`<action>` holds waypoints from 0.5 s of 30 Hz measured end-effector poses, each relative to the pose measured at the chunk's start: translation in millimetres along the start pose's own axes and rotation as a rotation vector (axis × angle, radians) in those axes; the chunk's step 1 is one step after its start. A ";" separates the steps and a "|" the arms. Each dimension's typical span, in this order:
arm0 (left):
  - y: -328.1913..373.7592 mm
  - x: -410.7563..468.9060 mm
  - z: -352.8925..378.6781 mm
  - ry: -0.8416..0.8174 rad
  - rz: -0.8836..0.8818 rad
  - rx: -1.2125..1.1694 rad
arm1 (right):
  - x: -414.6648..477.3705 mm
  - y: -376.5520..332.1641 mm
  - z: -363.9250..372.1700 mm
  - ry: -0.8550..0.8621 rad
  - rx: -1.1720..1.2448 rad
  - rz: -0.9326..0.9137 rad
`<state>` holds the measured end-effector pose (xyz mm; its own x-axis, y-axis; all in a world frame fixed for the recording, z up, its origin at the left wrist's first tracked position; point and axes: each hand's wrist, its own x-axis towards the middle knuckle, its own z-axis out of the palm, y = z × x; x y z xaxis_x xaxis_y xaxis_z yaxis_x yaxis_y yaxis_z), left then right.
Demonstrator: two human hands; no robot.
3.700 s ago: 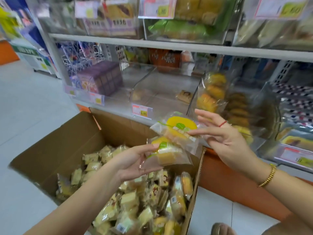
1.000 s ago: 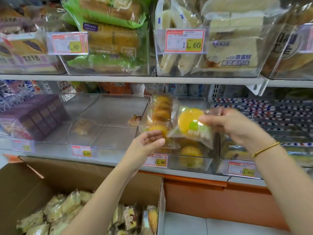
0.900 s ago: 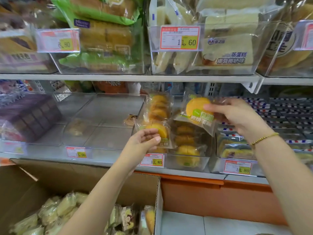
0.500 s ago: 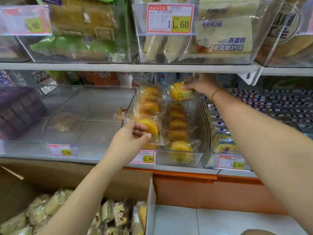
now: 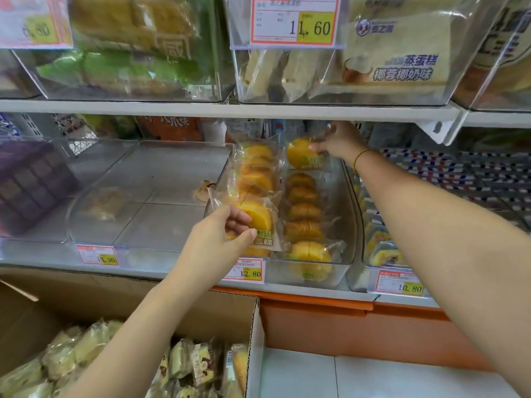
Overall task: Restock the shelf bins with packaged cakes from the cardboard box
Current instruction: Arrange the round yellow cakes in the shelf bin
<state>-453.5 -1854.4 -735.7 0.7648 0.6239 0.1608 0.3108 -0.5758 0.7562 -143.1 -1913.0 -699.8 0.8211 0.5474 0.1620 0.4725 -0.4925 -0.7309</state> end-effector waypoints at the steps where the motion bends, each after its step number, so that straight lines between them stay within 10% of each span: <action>1: -0.3 -0.4 -0.1 -0.003 -0.001 -0.003 | -0.2 4.1 2.9 0.034 -0.059 -0.022; 15: 0.3 -5.9 1.2 -0.004 0.014 0.034 | -8.0 6.8 35.5 0.114 -0.416 -0.208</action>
<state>-457.3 -1858.9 -737.2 0.7717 0.6132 0.1687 0.3186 -0.6023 0.7319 -157.9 -1896.7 -729.6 0.7146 0.5968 0.3650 0.6993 -0.6224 -0.3515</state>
